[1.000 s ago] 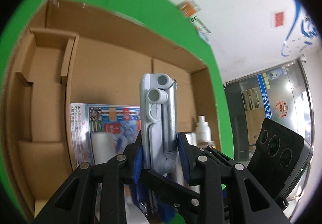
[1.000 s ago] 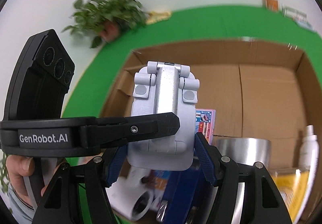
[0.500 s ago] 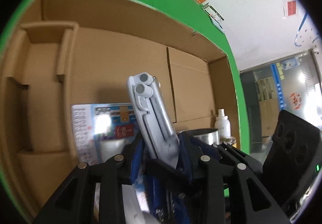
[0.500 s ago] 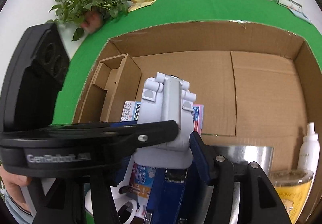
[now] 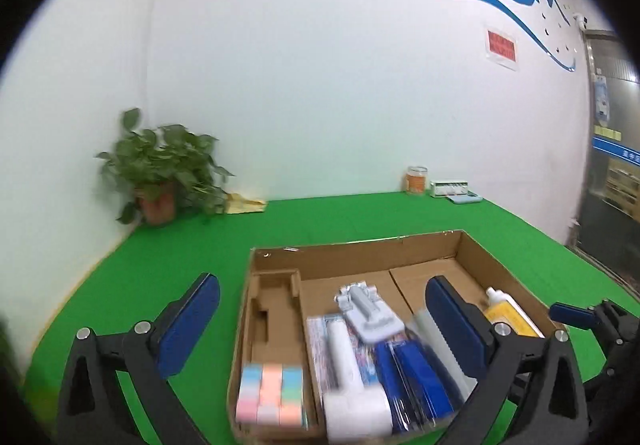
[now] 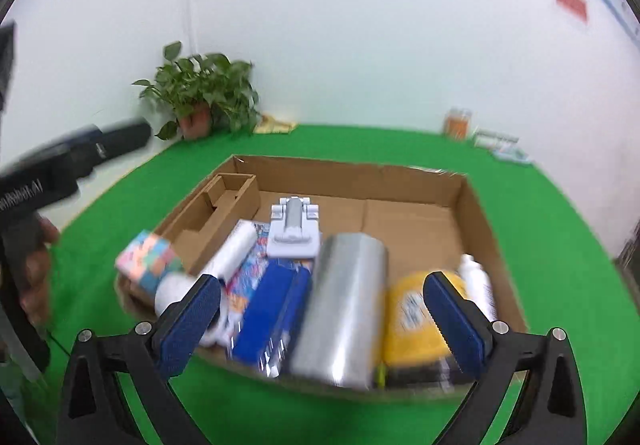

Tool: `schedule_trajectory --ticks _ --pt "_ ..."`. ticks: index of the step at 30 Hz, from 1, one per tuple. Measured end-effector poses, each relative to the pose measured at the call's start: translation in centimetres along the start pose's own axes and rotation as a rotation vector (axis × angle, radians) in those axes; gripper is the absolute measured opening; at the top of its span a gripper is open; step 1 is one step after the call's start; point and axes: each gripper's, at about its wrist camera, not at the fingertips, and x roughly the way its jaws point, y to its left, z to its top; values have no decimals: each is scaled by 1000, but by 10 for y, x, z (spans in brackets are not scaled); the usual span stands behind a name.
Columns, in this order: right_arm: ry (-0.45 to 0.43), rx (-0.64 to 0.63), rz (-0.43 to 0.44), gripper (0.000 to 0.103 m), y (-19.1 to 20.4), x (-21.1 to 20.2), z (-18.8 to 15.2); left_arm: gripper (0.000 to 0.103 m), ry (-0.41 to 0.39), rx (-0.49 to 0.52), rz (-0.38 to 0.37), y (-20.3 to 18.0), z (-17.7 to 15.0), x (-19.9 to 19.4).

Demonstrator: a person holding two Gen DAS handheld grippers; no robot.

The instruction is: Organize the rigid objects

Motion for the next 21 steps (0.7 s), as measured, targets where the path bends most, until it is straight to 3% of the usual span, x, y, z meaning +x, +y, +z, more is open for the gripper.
schedule_trajectory --ticks 5,9,13,21 --pt "32 27 -9 102 -13 -35 -39 102 75 -116 67 -9 -45 -34" --pt "51 20 -13 102 -16 -52 -55 102 137 -136 74 -23 -62 -47" --pt "42 35 -18 102 -22 -68 -62 102 157 -116 43 -42 -66 -55" --pt "13 28 -52 102 -31 -94 -66 102 169 -117 59 -52 -65 -62"
